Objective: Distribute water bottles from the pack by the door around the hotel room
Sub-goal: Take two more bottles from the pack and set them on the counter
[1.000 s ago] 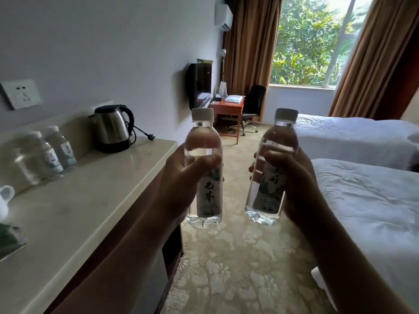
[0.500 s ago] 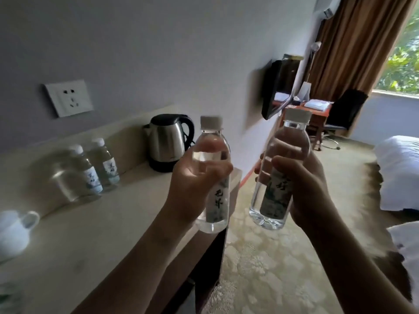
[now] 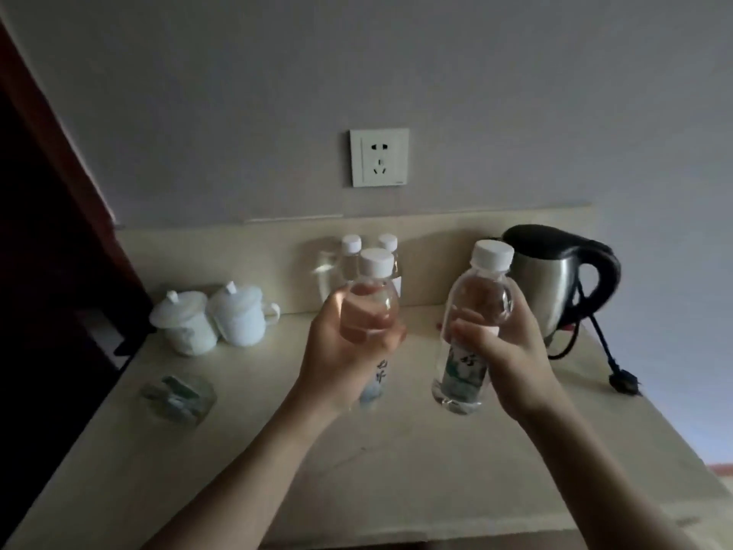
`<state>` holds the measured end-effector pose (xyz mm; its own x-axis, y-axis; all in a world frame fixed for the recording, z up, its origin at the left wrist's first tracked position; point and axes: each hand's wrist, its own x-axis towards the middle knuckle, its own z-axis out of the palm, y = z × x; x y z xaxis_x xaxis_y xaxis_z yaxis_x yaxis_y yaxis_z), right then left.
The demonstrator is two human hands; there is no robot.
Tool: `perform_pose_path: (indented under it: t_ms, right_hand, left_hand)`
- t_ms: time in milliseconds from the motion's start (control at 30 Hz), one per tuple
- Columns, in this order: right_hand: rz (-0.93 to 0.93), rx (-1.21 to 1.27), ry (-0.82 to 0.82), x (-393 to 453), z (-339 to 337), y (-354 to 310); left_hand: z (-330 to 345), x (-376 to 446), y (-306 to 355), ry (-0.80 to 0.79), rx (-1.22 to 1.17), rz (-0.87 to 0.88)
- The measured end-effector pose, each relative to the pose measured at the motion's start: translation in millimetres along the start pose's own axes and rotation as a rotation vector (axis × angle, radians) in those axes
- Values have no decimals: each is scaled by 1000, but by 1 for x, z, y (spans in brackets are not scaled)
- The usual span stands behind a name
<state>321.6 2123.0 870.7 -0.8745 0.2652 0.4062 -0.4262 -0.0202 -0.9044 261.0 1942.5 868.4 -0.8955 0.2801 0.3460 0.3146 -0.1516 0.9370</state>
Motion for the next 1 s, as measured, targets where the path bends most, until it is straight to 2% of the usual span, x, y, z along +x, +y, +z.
perform_pose_path:
  t_ms: [100,300,633,733,900,1000]
  right_hand:
    - [28,10,-85,16,-10,26]
    - [90,42,-189,22,-18,71]
    - [149,-104,-195,10,-23,118]
    - [143,-148,-171,8,-23,117]
    - [245,-277,-155,-10,-28,128]
    - [311,-449,-127,-19,-32,137]
  left_hand:
    - [4,0,-23,132,22,-31]
    - [15,-6,-74,294,58,-40]
    - [8,-11,-114,458,171,-48]
    - [2,-15,-121,407,221,-20]
    - [-28,-25,-114,22,224,-84]
    - [-49,-23,-120,-37,316,-112]
